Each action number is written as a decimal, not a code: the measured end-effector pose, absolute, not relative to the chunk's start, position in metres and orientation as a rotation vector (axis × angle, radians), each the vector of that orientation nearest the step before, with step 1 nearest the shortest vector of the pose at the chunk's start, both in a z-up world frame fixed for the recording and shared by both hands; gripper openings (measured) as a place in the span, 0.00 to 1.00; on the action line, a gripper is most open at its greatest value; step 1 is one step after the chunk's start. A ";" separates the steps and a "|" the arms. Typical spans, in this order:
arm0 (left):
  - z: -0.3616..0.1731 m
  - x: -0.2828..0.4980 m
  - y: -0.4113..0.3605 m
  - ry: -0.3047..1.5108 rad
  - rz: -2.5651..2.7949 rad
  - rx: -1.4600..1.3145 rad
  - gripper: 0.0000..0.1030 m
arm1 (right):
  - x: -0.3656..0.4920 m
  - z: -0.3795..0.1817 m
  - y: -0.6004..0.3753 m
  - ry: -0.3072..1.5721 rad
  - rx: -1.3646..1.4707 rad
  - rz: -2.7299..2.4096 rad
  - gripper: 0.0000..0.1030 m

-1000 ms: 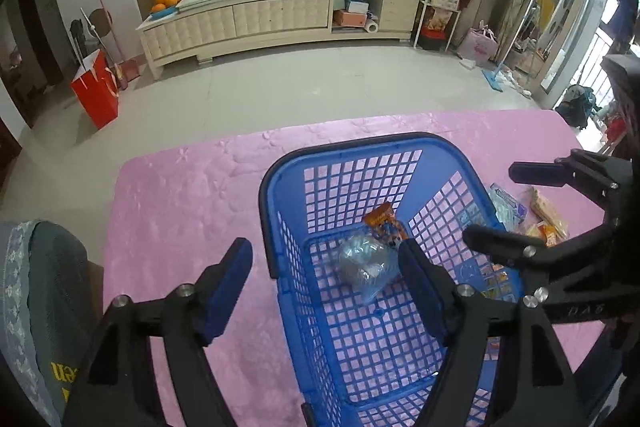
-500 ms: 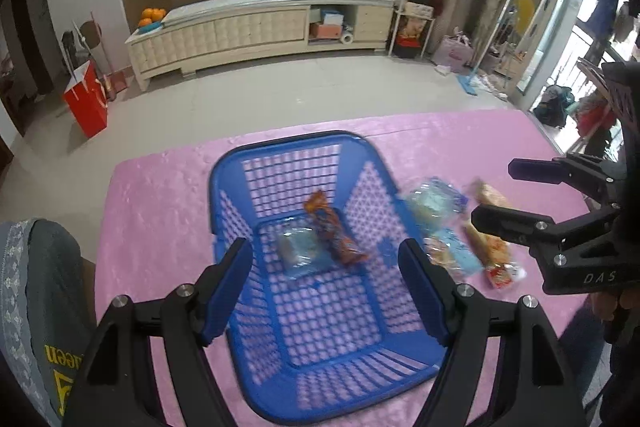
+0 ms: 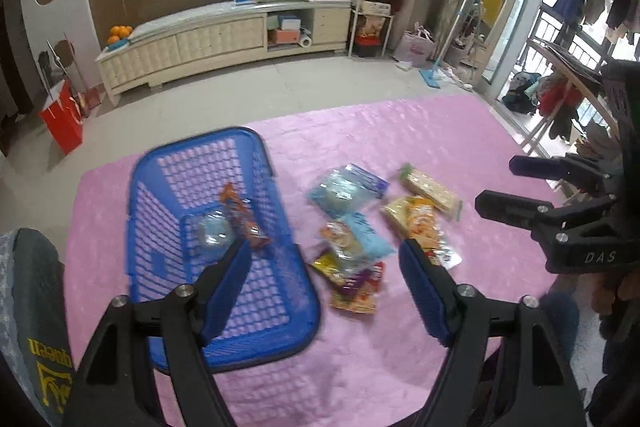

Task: Organize snacks
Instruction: 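Move both grippers back over the snack pile, then grasp the blue-and-white pastry bag with the left gripper and lift it, then carry the pastry bag over the basket while the right gripper grasps the clear wafer bag, then bring the clear wafer bag with the right gripper over the basket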

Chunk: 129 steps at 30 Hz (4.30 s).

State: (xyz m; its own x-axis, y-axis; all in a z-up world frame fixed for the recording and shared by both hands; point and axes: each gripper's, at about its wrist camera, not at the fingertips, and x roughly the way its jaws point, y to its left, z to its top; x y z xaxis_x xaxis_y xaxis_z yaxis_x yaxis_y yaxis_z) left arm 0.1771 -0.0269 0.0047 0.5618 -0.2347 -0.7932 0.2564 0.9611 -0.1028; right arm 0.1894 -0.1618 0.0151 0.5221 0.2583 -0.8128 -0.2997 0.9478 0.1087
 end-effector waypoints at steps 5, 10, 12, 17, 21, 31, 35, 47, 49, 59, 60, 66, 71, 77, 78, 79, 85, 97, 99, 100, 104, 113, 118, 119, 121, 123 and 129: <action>-0.014 0.182 -0.062 0.968 -0.285 0.049 0.79 | 0.189 -0.001 -0.188 0.995 -0.015 0.310 0.84; -0.039 0.192 -0.092 1.022 -0.256 0.092 0.79 | 0.190 -0.021 -0.215 1.021 0.010 0.288 0.84; -0.049 0.196 -0.102 1.045 -0.244 0.095 0.79 | 0.194 -0.030 -0.220 1.035 -0.001 0.273 0.84; -0.072 0.207 -0.127 1.085 -0.217 0.132 0.79 | 0.201 -0.056 -0.236 1.071 -0.001 0.254 0.84; -0.089 0.220 -0.140 1.104 -0.203 0.153 0.79 | 0.210 -0.072 -0.247 1.088 0.009 0.233 0.84; -0.132 0.253 -0.142 1.163 -0.116 0.184 0.79 | 0.238 -0.112 -0.247 1.140 0.023 0.235 0.84; -0.142 0.265 -0.137 1.170 -0.108 0.182 0.79 | 0.246 -0.121 -0.246 1.148 0.027 0.241 0.84; -0.178 0.300 -0.117 1.286 -0.110 0.048 0.79 | 0.264 -0.129 -0.247 1.149 0.011 0.238 0.84; -0.188 0.303 -0.117 1.320 -0.105 0.046 0.79 | 0.266 -0.133 -0.250 1.160 0.018 0.238 0.84; -0.183 0.295 -0.109 1.317 -0.093 0.016 0.63 | 0.264 -0.132 -0.259 1.171 0.031 0.212 0.84; -0.176 0.292 -0.109 1.304 -0.099 0.016 0.63 | 0.264 -0.130 -0.260 1.172 0.037 0.211 0.84; -0.129 0.280 -0.108 1.201 -0.160 0.016 0.62 | 0.260 -0.112 -0.261 1.153 0.041 0.224 0.84; -0.089 0.262 -0.103 1.105 -0.198 0.030 0.62 | 0.252 -0.087 -0.253 1.113 0.047 0.272 0.84; -0.041 0.237 -0.085 0.972 -0.202 0.063 0.62 | 0.246 -0.050 -0.229 1.040 0.022 0.309 0.84; -0.036 0.232 -0.075 0.956 -0.201 0.061 0.62 | 0.247 -0.047 -0.225 1.033 0.018 0.316 0.84; -0.028 0.230 -0.069 0.943 -0.199 0.057 0.62 | 0.248 -0.045 -0.220 1.026 0.010 0.323 0.84; -0.011 0.231 -0.026 0.925 -0.135 0.038 0.62 | 0.268 -0.052 -0.193 1.037 -0.028 0.349 0.84; -0.049 0.257 0.058 0.999 0.039 -0.025 0.62 | 0.313 -0.114 -0.118 1.097 -0.166 0.426 0.84; -0.059 0.264 0.066 1.036 0.045 -0.034 0.62 | 0.319 -0.124 -0.111 1.099 -0.184 0.432 0.84; -0.064 0.267 0.068 1.045 0.048 -0.034 0.62 | 0.322 -0.128 -0.107 1.094 -0.197 0.428 0.84; -0.085 0.279 0.075 1.090 0.055 -0.041 0.62 | 0.338 -0.150 -0.099 1.138 -0.227 0.425 0.75; -0.098 0.291 0.075 1.118 0.035 -0.040 0.62 | 0.353 -0.178 -0.089 1.175 -0.289 0.429 0.66; -0.099 0.294 0.076 1.127 0.029 -0.041 0.62 | 0.346 -0.172 -0.091 1.140 -0.302 0.441 0.59; -0.099 0.293 0.075 1.127 0.027 -0.038 0.62 | 0.342 -0.168 -0.092 1.132 -0.290 0.451 0.59; -0.098 0.291 0.076 1.123 0.025 -0.028 0.62 | 0.333 -0.158 -0.096 1.106 -0.277 0.451 0.58; -0.094 0.287 0.076 1.113 0.017 -0.025 0.62 | 0.324 -0.143 -0.099 1.087 -0.254 0.453 0.58; -0.075 0.277 0.079 1.075 -0.012 -0.032 0.62 | 0.295 -0.085 -0.092 0.998 -0.213 0.494 0.58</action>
State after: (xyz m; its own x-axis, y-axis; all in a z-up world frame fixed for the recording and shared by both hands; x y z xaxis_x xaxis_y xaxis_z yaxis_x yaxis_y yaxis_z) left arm 0.2770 0.0793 -0.0751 0.4758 -0.0255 -0.8792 -0.0054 0.9995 -0.0319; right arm 0.2953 -0.0919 -0.0845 0.4434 0.2997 -0.8447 -0.4901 0.8701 0.0514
